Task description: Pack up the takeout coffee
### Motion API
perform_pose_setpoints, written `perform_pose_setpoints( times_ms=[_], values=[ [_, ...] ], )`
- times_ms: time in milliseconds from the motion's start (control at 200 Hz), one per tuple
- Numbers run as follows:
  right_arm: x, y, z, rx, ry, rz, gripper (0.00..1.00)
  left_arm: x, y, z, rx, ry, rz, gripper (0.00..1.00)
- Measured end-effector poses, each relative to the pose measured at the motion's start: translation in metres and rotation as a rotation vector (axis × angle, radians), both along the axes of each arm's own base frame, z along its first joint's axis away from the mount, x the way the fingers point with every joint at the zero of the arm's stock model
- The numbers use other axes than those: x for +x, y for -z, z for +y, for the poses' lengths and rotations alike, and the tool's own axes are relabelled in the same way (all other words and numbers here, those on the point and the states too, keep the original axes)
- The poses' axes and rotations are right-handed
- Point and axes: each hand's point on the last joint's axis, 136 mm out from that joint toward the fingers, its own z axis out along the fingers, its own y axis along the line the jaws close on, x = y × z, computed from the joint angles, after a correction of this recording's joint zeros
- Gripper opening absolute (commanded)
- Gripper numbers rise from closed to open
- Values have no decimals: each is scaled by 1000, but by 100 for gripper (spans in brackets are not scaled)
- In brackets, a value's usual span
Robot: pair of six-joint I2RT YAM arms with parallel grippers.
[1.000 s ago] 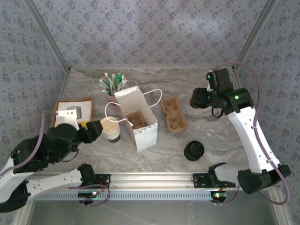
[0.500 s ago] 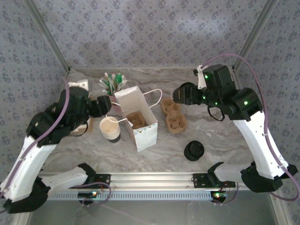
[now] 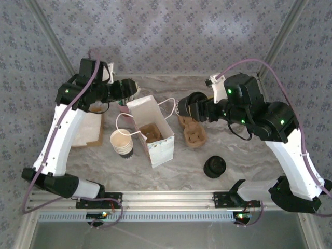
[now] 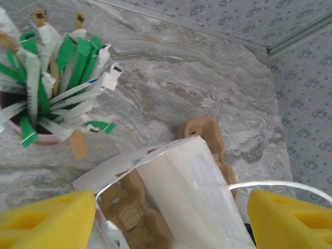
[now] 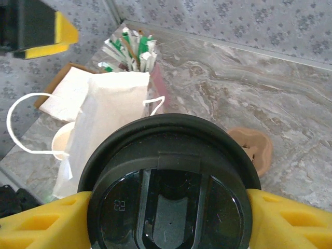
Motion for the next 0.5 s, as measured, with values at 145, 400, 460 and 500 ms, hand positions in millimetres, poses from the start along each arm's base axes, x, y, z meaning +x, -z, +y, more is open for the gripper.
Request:
perform_pose_setpoints(
  times_ms=[145,400,460,500],
  values=[
    [-9,-10,10,11,-55,-28,71,9,4,-4,-27,31,10,77],
    [-7,-28,-2,-9,-11,-112,71,22,14,-13,-54,66,35,77],
    [-10,-31,-5,-2,-13,-121,71,25,16,-15,-59,75,36,78],
    [-12,-33,-6,4,-15,-123,71,27,17,-17,-64,83,37,78]
  ],
)
